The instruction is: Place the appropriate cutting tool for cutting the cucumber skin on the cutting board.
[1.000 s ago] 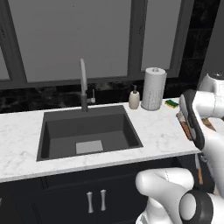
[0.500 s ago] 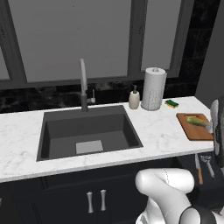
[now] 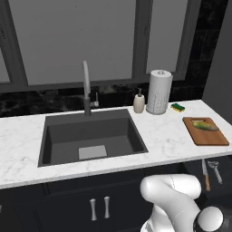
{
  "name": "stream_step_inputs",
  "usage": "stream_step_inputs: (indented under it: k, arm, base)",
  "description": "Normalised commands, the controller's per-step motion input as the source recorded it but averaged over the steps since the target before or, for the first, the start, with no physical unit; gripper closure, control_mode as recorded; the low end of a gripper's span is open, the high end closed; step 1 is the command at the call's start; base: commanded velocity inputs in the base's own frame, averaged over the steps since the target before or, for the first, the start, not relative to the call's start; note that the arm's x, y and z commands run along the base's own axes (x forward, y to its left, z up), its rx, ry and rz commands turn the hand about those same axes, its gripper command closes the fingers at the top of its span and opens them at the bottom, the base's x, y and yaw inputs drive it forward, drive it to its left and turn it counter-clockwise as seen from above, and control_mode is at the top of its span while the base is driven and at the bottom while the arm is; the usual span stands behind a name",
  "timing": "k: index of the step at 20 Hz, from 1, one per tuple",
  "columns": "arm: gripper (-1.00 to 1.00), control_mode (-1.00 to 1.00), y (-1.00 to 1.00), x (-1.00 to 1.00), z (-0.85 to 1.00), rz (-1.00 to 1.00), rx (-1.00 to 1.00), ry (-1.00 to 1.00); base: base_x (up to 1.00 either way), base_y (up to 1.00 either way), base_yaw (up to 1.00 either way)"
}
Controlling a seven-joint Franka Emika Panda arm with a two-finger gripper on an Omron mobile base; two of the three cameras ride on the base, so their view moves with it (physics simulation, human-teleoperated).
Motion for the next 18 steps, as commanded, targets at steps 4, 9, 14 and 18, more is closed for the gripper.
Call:
stream_step_inputs:
  k: [4,9,14,18]
  arm:
    - [-1.0,-1.0,-0.51,0.03,-0.28,0.0,0.04,0.09]
    - [-1.0,-1.0,-0.08,0.02,-0.55,0.0,0.0,0.15]
    - [-1.0,-1.0,0.16,0.16,-0.66,0.0,-0.03,0.21]
    - [-1.0,-1.0,0.15,0.31,-0.81,0.0,-0.03,0.23]
  base:
    - [0.0,0.0,0.0]
    - [0.0,0.0,0.0]
    - [0.0,0.0,0.0]
    - [0.0,0.0,0.0]
